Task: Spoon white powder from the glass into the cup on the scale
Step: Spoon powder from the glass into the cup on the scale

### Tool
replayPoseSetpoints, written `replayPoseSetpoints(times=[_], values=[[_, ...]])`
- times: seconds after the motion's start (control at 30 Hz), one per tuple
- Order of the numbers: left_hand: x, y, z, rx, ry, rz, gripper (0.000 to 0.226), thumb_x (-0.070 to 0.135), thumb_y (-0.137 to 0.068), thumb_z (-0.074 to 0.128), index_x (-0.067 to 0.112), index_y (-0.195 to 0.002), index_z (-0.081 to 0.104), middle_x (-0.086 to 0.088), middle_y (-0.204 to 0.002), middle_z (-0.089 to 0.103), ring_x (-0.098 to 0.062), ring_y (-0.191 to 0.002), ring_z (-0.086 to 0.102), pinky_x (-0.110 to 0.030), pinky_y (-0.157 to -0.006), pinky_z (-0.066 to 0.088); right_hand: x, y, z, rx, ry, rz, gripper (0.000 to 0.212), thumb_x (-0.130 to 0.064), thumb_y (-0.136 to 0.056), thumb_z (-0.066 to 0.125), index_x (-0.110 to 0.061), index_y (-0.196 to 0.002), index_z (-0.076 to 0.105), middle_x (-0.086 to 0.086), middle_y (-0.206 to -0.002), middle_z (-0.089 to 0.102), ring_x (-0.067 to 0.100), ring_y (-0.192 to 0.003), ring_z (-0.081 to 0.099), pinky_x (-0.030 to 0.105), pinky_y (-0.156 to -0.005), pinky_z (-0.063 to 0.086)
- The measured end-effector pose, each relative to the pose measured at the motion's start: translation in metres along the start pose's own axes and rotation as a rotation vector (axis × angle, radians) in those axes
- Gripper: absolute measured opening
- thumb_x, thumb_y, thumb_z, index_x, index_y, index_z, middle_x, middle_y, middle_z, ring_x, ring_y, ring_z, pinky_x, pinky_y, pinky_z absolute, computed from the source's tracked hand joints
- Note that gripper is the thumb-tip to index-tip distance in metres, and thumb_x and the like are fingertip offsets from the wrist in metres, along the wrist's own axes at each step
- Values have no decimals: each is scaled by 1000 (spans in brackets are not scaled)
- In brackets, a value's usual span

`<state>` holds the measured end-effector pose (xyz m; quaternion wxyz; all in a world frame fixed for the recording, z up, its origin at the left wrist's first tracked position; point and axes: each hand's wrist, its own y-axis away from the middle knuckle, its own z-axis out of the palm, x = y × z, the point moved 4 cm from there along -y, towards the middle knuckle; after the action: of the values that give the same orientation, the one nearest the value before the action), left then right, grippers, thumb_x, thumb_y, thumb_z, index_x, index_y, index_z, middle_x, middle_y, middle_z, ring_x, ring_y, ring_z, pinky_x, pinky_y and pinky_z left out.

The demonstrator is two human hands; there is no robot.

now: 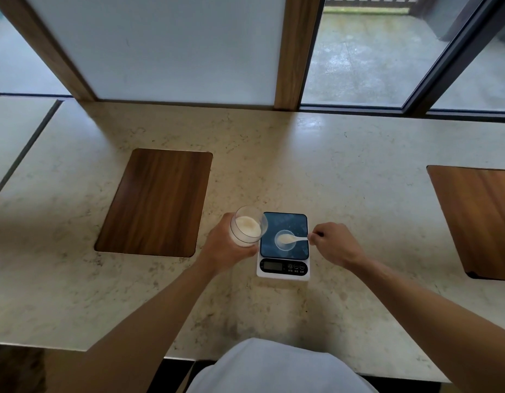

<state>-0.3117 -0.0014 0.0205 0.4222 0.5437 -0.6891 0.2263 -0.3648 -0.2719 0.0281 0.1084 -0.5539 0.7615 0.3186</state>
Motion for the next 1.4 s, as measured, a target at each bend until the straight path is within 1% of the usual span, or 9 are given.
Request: replayPoseSetpoints(times=[0.13,0.27,0.5,0.63,0.9,1.03,1.17,1.3,1.4], values=[[0,-1,0,-6,-5,0,78,34,-61,95,36,-122,46,25,-104,57,5,-95,60,1,-71,43,0,-1,0,22,41,-24,31,-25,-96,55,-15,-71,71,-1,-61,65,17,-53,56,29,-47,39],[0,-1,0,-11,-9,1,78,36,-61,94,36,-123,46,23,-105,59,3,-95,61,1,-69,44,-2,0,1,37,94,-39,31,-27,-97,54,-12,-78,74,3,-65,68,22,-58,62,37,-52,51],[1,-2,3,-12,-26,4,80,38,-61,95,36,-125,46,15,-111,62,-1,-95,62,-3,-67,45,-9,8,-3,74,178,-91,28,-25,-97,56,-12,-76,70,0,-60,64,15,-50,55,27,-45,37],[0,-3,4,-15,-29,6,80,40,-61,94,36,-124,46,14,-111,63,-7,-96,64,-4,-68,43,-14,15,-6,107,175,-146,25,-23,-98,57,-10,-81,71,1,-62,65,14,-49,54,26,-46,37],[-2,-3,6,-53,-48,31,81,42,-62,93,39,-124,42,20,-109,58,0,-96,60,-6,-73,43,-24,29,-8,153,337,-310,26,-24,-100,53,-11,-82,67,3,-72,69,16,-55,54,22,-46,32],[-4,-7,3,-55,-54,25,81,44,-61,92,41,-124,41,27,-107,56,3,-97,59,-9,-74,44,-25,34,-9,187,372,-364,27,-26,-100,52,-11,-84,68,2,-73,69,17,-55,54,27,-48,43],[-4,-10,3,-59,-69,34,83,46,-61,92,41,-126,41,18,-112,58,0,-97,59,-13,-77,47,-26,39,-18,315,296,-349,26,-23,-98,57,-9,-80,69,2,-67,67,16,-49,51,27,-46,43],[-4,-11,4,-67,-83,41,85,49,-59,90,43,-126,39,26,-108,54,1,-96,59,-8,-74,43,-44,44,-36,483,-2,-347,16,-17,-93,68,-6,-81,71,2,-67,70,14,-50,57,17,-46,40],[-5,-11,4,-75,-86,38,84,49,-59,90,43,-125,40,25,-108,56,1,-97,60,-10,-73,45,-69,47,-45,535,-126,-415,15,-16,-92,70,-5,-81,71,-2,-65,67,12,-50,57,13,-49,38]])
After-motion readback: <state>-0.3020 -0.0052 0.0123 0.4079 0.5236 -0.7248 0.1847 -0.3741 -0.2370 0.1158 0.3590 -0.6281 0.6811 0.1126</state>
